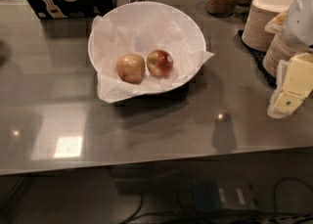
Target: Pick apple from white bowl
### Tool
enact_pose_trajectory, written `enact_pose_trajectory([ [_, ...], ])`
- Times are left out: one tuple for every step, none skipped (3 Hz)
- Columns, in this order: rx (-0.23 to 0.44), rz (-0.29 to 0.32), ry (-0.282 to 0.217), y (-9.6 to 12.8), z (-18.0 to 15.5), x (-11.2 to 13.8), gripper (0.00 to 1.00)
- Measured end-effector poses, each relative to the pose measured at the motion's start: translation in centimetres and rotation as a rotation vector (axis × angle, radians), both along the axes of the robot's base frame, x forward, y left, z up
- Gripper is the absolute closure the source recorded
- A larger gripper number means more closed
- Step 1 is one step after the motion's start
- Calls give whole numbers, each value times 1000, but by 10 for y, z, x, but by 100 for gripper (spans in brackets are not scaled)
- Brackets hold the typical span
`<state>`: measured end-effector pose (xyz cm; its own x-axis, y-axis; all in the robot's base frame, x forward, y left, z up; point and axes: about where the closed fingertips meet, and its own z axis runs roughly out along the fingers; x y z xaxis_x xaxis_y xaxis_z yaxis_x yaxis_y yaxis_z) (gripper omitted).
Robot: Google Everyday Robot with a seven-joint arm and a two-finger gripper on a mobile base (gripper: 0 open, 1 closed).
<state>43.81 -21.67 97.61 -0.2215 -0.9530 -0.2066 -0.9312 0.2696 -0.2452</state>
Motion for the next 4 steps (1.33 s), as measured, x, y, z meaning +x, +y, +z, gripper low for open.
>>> enact_pose_trajectory([
  [0, 0, 0, 0, 0, 0, 0],
  [13, 23, -28, 12, -1, 9, 0],
  [37, 63, -76, 36, -4, 33, 0],
  [75, 127, -105, 68, -8, 58, 0],
])
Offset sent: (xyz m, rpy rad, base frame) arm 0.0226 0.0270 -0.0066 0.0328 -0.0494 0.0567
